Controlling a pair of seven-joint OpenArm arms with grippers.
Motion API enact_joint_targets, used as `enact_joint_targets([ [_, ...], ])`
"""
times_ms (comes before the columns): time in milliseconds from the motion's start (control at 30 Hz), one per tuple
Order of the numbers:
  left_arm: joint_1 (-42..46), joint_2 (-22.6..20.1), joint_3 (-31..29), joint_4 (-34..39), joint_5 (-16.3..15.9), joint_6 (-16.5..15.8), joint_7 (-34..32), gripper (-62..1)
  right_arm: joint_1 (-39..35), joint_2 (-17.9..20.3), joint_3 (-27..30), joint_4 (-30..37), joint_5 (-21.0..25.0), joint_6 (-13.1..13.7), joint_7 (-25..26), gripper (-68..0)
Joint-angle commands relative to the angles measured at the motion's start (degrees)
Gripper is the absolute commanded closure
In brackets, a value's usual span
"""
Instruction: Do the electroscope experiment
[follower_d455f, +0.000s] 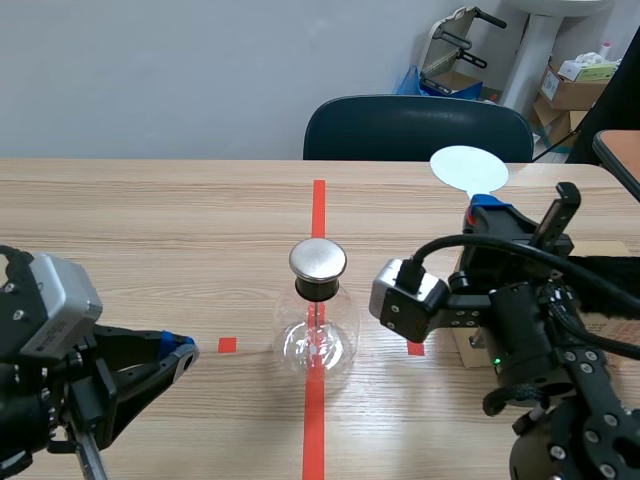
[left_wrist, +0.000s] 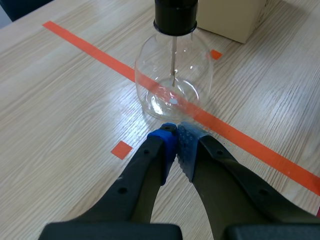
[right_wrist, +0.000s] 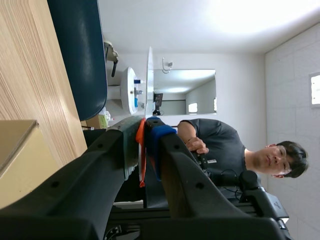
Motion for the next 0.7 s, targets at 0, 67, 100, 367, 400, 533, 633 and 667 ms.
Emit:
enact_joint_targets([
  [0, -1.0, -0.1, 1.0, 0.1, -0.4, 0.1, -0.6, -1.5, 1.2, 0.9, -0.5, -0.8, -0.7, -0.7, -1.0, -0.8],
  [67, -2.4, 0.1, 2.3, -1.0, -0.4, 0.1, -0.6, -1.5, 1.4, 0.9, -1.4, -1.6, -1.2, -0.8, -1.9, -0.8],
  [100, -3.0, 0.4, 2.8, -1.5, -0.4, 0.4, -0.6, -1.5, 1.4, 0.9, -1.8, -1.9, -1.5, -0.8, -2.3, -0.8],
  [367, -8.2, 3.5, 7.2, -7.3, -0.4, 0.4, -0.5, -1.5, 1.4, 0.9, -3.2, -3.3, -2.4, -0.8, -4.0, -0.8],
  [400, -8.9, 3.9, 7.8, -8.2, -0.4, 0.4, -0.6, -1.5, 1.4, 0.9, -3.2, -3.3, -2.4, -0.8, -4.2, -0.9],
  [533, -11.1, 5.6, 9.8, -11.6, -0.4, 0.5, -0.6, -1.5, 1.4, 0.9, -3.2, -3.3, -2.4, -0.8, -4.6, -0.8],
  [633, -12.5, 6.7, 11.0, -13.6, -0.4, 0.5, -0.6, -1.5, 1.3, 0.9, -3.2, -3.3, -2.4, -0.7, -4.7, -0.8],
  [667, -12.9, 7.1, 11.3, -14.1, -0.4, 0.5, -0.6, -1.5, 1.3, 0.9, -3.2, -3.3, -2.4, -0.6, -4.7, -0.8],
])
